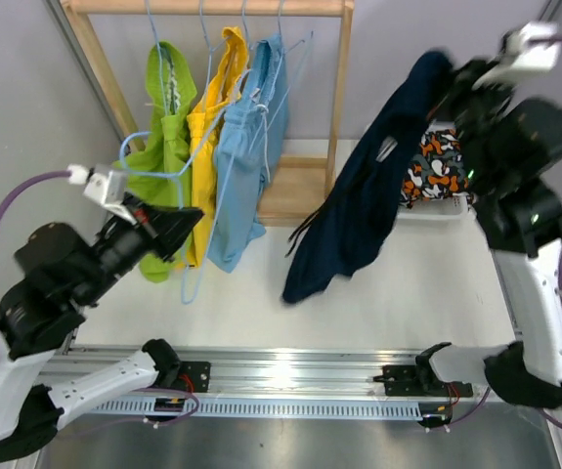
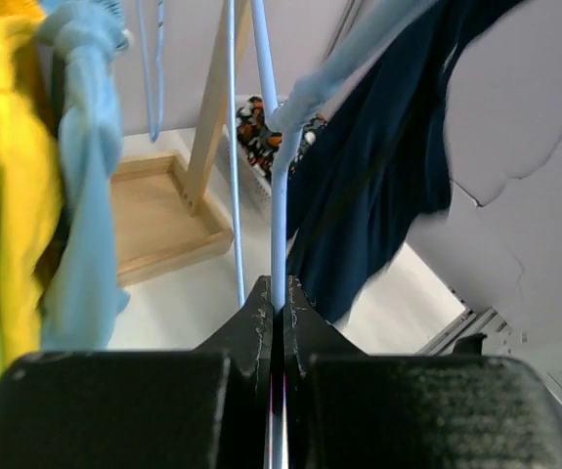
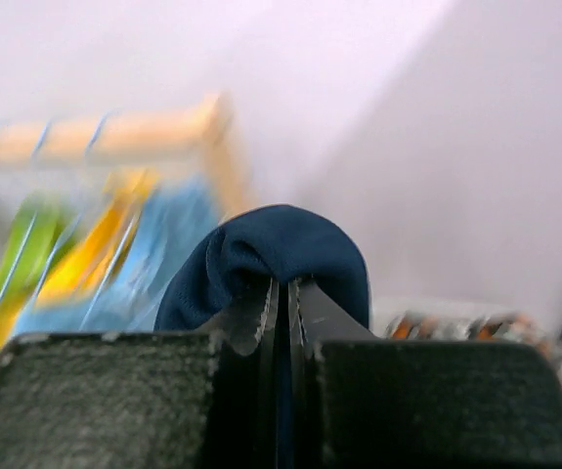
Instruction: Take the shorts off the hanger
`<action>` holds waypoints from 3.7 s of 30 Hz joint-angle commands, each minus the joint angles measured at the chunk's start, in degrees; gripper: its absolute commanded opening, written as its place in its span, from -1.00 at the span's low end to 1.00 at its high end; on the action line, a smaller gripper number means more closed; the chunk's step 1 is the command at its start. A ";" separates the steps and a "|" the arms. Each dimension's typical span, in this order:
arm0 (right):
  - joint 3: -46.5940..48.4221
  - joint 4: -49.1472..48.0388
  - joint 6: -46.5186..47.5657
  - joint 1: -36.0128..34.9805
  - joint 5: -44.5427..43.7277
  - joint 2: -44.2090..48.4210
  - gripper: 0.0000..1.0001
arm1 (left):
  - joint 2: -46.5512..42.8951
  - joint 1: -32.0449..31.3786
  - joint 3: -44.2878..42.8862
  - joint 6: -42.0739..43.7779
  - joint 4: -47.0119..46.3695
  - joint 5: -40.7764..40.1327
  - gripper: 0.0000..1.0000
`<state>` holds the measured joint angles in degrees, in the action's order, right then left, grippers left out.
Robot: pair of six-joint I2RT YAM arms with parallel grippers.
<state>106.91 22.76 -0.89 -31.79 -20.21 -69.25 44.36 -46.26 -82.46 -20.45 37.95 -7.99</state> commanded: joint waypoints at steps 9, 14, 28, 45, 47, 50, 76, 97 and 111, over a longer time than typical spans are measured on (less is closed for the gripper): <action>25.73 -7.97 -1.22 26.85 9.83 -27.06 -1.00 | 0.72 -0.50 -3.94 3.13 15.48 -11.87 -1.00; 15.12 -14.23 -3.94 33.18 11.59 -30.50 -1.00 | 4.33 -0.50 -2.27 4.45 11.71 -12.66 -1.00; -39.74 -23.28 -19.93 36.62 19.59 -9.78 0.99 | 29.98 5.56 -18.60 11.66 0.45 -10.74 -1.00; -60.33 -17.93 -21.27 23.80 24.52 22.41 0.99 | 65.76 14.97 -59.05 16.05 -6.39 -3.88 -1.00; -61.20 -17.40 -21.26 21.51 23.20 22.76 0.99 | 69.10 14.97 -61.50 15.36 -7.98 -2.74 -1.00; -62.44 -17.40 -21.44 18.62 22.50 23.28 0.99 | 72.71 15.06 -63.71 14.21 -10.96 -2.82 -1.00; -66.57 -15.83 -21.53 5.07 15.38 26.71 0.99 | 79.12 19.72 -66.43 4.45 -19.06 1.74 -0.96; -66.66 -11.69 -21.97 0.33 11.16 30.49 0.99 | 57.18 17.52 -47.28 7.53 -13.62 6.14 0.96; -65.96 -9.14 -22.49 -0.03 8.52 29.70 0.99 | 41.68 20.68 -35.32 12.71 -8.51 1.48 0.98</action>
<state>39.97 13.69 -22.52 -31.48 -10.31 -39.35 83.92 -27.40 -119.35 -10.24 27.64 -4.14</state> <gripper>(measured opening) 0.993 0.993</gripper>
